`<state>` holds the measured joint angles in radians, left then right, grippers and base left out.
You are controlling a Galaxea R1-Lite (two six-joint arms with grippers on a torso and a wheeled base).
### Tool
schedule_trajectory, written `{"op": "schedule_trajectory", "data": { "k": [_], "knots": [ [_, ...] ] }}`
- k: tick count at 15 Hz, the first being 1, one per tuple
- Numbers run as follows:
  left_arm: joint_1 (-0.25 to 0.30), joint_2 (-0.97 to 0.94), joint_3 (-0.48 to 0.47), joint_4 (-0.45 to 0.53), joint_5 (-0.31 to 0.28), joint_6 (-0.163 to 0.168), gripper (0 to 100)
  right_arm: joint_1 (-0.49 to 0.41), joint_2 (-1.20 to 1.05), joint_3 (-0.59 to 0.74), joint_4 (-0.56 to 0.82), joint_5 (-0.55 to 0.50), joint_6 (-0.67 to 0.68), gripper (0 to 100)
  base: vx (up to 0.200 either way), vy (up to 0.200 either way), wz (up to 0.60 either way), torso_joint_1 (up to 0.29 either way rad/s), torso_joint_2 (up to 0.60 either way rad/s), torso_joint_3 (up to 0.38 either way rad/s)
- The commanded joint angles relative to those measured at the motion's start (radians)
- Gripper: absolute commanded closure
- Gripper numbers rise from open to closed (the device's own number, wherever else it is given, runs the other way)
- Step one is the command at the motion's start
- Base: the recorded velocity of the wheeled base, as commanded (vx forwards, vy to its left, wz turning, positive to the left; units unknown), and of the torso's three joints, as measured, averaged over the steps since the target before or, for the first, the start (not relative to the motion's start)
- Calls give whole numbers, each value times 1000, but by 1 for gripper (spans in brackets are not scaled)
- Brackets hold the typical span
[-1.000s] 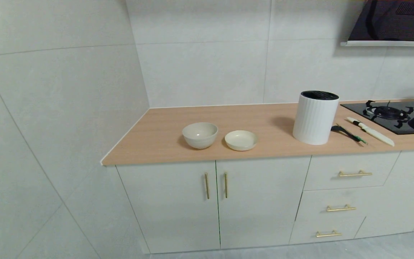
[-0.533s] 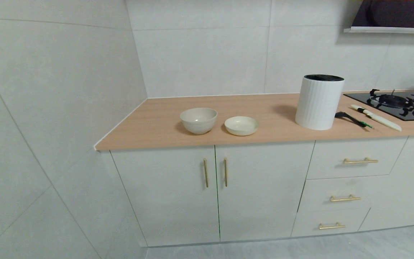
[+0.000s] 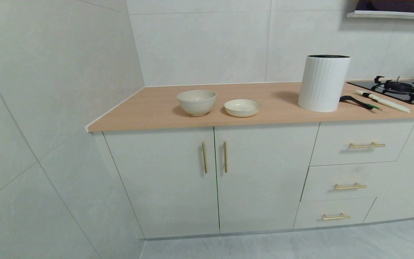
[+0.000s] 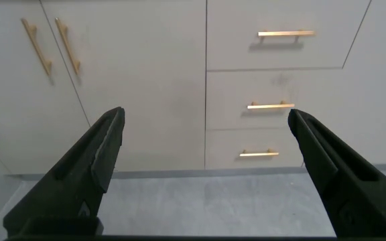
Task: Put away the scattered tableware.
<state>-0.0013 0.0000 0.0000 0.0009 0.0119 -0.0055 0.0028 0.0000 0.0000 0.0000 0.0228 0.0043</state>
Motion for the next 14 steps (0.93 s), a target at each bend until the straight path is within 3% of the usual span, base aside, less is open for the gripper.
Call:
{"op": "schedule_trajectory", "data": {
  "k": [1, 8, 14],
  "knots": [
    [0, 2, 0, -1, 0, -1, 0, 0, 0, 0, 0, 0, 0, 0, 0, 0, 0, -149, 456, 290],
    [0, 2, 0, 1, 0, -1, 0, 0, 0, 0, 0, 0, 0, 0, 0, 0, 0, -117, 439, 316],
    [0, 2, 0, -1, 0, -1, 0, 0, 0, 0, 0, 0, 0, 0, 0, 0, 0, -15, 66, 56]
  ]
}}
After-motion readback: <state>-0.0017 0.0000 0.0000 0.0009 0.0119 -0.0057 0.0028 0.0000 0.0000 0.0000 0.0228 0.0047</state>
